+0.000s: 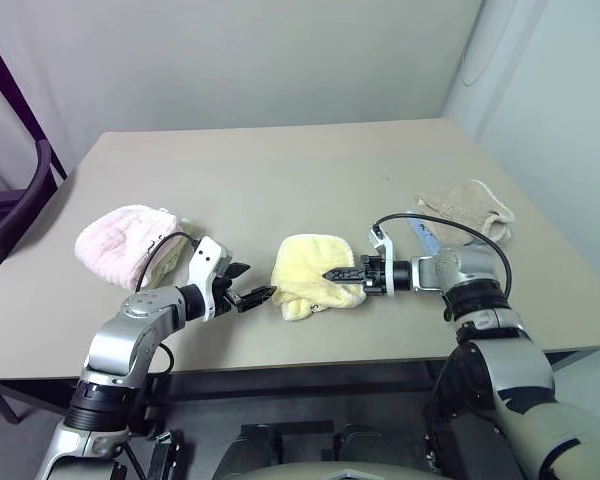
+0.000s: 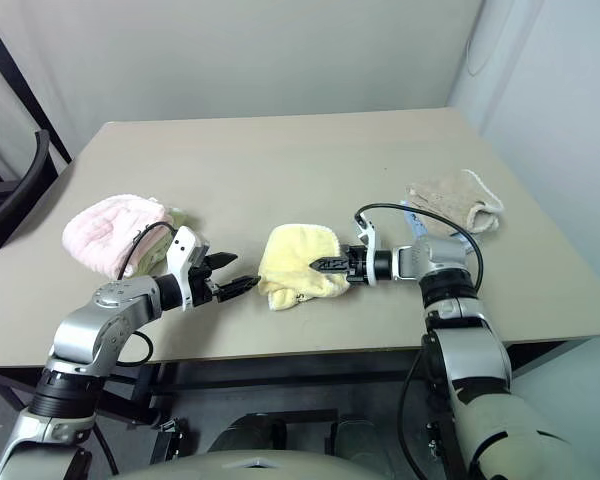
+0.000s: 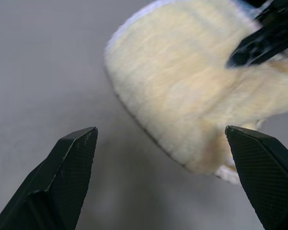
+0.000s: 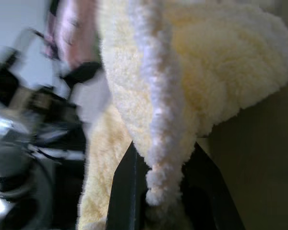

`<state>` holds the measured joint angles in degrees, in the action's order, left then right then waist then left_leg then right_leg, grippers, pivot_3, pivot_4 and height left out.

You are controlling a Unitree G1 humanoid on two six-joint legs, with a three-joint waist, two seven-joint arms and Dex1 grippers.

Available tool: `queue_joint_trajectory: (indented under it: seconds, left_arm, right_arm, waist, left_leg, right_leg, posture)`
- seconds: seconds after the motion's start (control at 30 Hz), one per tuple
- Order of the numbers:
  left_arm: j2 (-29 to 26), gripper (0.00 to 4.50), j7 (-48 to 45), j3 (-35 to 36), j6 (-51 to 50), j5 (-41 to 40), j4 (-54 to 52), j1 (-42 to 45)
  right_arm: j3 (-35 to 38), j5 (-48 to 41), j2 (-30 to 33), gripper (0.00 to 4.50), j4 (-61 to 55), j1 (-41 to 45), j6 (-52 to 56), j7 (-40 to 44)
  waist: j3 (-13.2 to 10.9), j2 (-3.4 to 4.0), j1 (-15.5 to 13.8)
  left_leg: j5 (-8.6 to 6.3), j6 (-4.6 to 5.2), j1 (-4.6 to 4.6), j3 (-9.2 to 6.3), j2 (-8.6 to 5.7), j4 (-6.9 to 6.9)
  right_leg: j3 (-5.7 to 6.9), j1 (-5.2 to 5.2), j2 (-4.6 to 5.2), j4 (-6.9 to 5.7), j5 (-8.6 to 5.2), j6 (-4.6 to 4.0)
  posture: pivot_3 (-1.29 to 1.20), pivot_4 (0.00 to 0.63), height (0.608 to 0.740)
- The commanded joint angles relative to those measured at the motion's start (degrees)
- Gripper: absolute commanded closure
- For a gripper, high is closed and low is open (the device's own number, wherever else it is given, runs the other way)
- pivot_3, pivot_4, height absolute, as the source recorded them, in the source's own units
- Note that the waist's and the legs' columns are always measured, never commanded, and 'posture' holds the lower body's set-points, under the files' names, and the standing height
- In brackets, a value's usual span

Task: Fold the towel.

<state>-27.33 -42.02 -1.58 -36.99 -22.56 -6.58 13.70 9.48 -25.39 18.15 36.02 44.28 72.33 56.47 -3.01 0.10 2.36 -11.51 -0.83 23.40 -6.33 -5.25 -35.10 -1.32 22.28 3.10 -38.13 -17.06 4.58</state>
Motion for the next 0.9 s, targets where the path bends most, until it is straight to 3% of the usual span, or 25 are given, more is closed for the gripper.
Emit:
queue_joint_trajectory:
  seconds: [0.03, 0.2, 0.37, 0.63, 0.9]
  left_arm:
    - [0.38, 0.00, -0.35, -0.62, 2.26, 0.93, 1.56, 2.52]
    - [1.75, 0.00, -1.46, -2.03, 4.69, 2.05, 6.59, 5.76]
    - [4.02, 0.00, -2.60, -3.10, 7.69, 3.38, 12.92, 9.90]
    - [7.00, 0.00, -3.59, -4.00, 10.80, 4.86, 19.26, 13.66]
    - [7.84, 0.00, -3.81, -3.64, 12.24, 5.58, 21.08, 13.77]
  right_arm:
    - [10.43, -7.45, -2.01, 4.49, -13.56, 0.03, 4.88, -7.16]
    - [21.15, -12.66, -8.06, 4.49, -32.99, -2.73, 6.08, -20.45]
    - [31.54, -13.13, -12.63, 4.49, -38.61, -1.50, -2.64, -36.76]
    - [45.43, -19.06, -11.59, 4.49, -27.93, 4.33, -16.78, -56.60]
    - [44.34, -18.69, -4.66, 4.49, -13.97, 6.57, -27.89, -61.00]
  waist:
    - [0.00, 0.00, -0.08]
    - [0.00, -0.01, -0.20]
    - [0.00, 0.00, -0.41]
    - [0.01, 0.03, -1.26]
    - [0.02, 0.04, -1.27]
  left_leg:
    - [0.00, 0.00, -0.01, 0.00, 0.00, 0.01]
    - [0.00, 0.00, 0.01, -0.02, 0.01, 0.10]
    - [0.00, 0.00, 0.01, -0.01, 0.00, 0.07]
    - [0.02, 0.03, 0.01, 0.08, -0.01, 0.15]
    - [0.04, 0.07, 0.00, 0.13, 0.00, 0.12]
  right_leg:
    - [0.00, 0.01, 0.01, 0.01, 0.00, 0.00]
    - [0.01, 0.01, 0.01, 0.01, 0.01, 0.03]
    - [0.01, 0.04, 0.01, 0.02, 0.01, 0.02]
    - [-0.07, 0.00, 0.03, -0.01, 0.02, 0.04]
    - [-0.11, -0.03, 0.00, -0.03, 0.03, 0.05]
  posture:
    - [0.00, 0.000, 0.740]
    - [0.00, 0.000, 0.740]
    - [0.00, 0.000, 0.740]
    - [0.00, 0.000, 0.740]
    - [0.00, 0.000, 0.740]
